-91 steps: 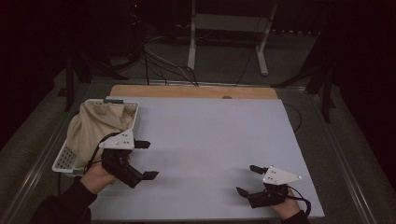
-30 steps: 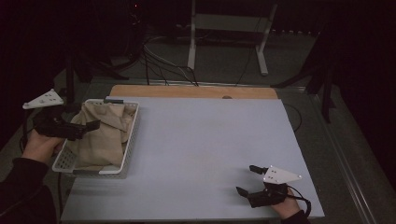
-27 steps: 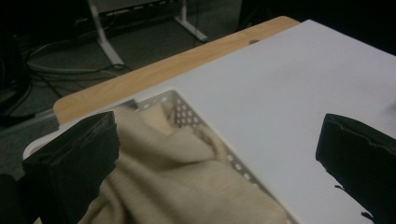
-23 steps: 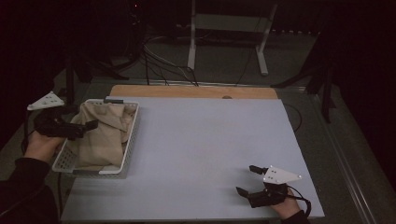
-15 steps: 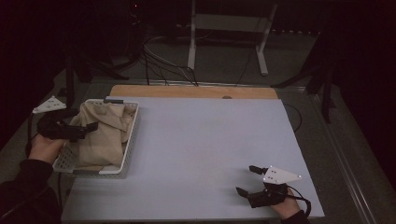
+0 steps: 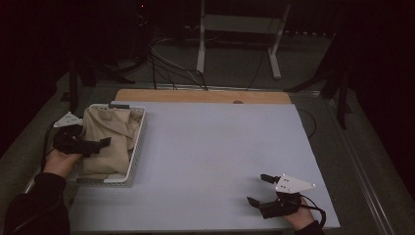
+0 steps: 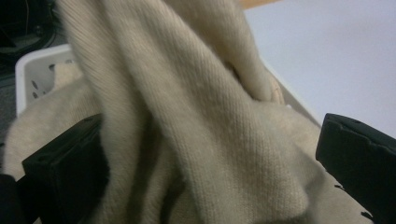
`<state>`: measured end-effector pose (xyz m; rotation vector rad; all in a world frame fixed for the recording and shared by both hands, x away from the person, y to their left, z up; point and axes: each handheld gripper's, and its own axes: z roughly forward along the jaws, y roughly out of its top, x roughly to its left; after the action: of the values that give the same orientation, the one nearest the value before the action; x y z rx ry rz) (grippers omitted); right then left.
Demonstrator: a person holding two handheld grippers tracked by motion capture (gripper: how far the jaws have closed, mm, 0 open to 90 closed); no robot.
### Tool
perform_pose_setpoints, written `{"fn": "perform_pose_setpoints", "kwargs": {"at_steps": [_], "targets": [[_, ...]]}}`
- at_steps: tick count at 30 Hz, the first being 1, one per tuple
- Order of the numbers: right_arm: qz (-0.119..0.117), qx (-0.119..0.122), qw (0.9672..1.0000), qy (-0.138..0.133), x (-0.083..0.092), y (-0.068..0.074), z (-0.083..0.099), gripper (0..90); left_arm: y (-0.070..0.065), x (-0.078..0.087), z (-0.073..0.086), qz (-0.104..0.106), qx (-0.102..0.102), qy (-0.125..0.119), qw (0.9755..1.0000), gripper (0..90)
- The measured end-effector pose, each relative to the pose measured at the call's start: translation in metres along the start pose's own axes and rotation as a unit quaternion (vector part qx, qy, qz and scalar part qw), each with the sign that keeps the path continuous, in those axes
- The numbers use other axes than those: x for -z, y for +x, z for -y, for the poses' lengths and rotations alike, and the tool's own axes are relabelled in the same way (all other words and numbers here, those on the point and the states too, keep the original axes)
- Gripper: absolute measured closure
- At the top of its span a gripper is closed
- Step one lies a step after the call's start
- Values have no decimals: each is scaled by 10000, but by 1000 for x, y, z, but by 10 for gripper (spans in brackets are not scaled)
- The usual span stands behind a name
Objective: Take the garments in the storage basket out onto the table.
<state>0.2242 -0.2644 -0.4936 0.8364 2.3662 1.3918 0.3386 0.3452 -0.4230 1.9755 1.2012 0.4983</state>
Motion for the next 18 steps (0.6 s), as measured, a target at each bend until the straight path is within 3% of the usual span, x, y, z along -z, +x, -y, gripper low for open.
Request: {"fn": "perform_pose_setpoints", "kwargs": {"at_steps": [9,14,18], "targets": [[-32,-28,10000,-21,0,0,0,88,-3,-11,5,-335,-121,183,9992,2],[-42,-37,10000,-26,0,0,0,88,-5,-19,3,-574,-197,375,9975,2],[-49,-37,10000,-27,-1,0,0,88,-7,-23,2,-614,-291,403,9969,1]]}}
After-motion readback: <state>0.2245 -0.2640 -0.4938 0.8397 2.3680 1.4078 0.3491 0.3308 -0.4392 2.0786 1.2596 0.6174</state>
